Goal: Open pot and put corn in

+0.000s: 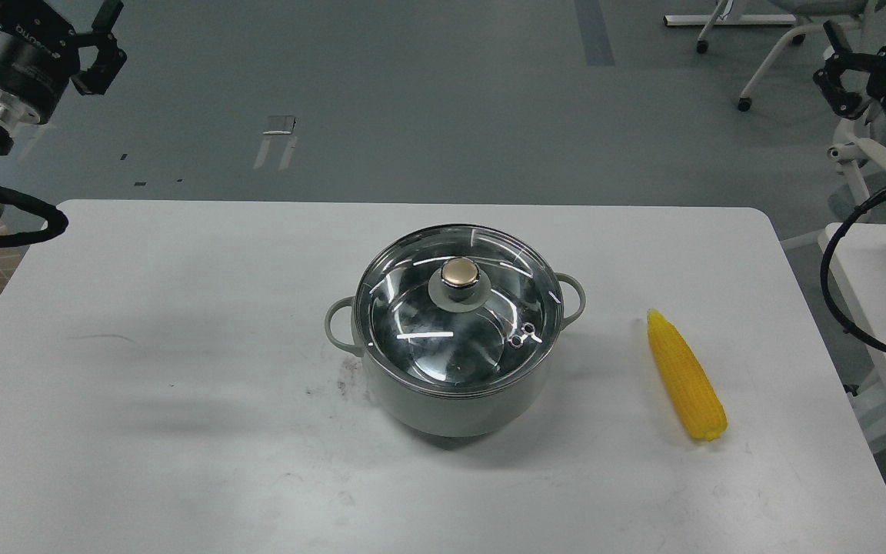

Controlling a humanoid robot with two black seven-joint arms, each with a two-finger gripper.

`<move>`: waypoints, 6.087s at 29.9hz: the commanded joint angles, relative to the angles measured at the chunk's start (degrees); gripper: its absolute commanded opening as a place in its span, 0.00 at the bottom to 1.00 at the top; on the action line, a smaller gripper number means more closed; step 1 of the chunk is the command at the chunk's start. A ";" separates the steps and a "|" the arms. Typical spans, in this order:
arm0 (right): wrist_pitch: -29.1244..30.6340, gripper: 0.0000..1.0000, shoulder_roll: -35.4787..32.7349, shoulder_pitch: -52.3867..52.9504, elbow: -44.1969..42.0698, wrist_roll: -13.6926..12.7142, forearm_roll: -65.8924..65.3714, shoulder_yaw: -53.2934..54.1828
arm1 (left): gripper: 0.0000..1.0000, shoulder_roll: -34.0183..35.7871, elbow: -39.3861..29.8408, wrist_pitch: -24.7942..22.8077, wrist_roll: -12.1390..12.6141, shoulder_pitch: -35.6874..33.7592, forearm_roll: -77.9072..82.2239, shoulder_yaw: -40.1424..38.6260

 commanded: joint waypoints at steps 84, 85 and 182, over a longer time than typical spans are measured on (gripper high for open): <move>0.01 1.00 -3.72 -1.04 3.08 0.61 0.01 2.53 | 0.35 -6.75 -40.97 19.91 -6.74 2.85 110.04 23.33; 0.01 1.00 -3.81 -1.04 3.08 0.61 0.01 2.45 | 0.35 -6.57 -41.41 19.82 -6.74 2.58 109.95 23.15; 0.01 1.00 -22.18 -20.46 45.27 -4.66 -73.99 -35.42 | 0.98 -7.89 -10.82 0.75 2.36 -4.72 -7.91 1.62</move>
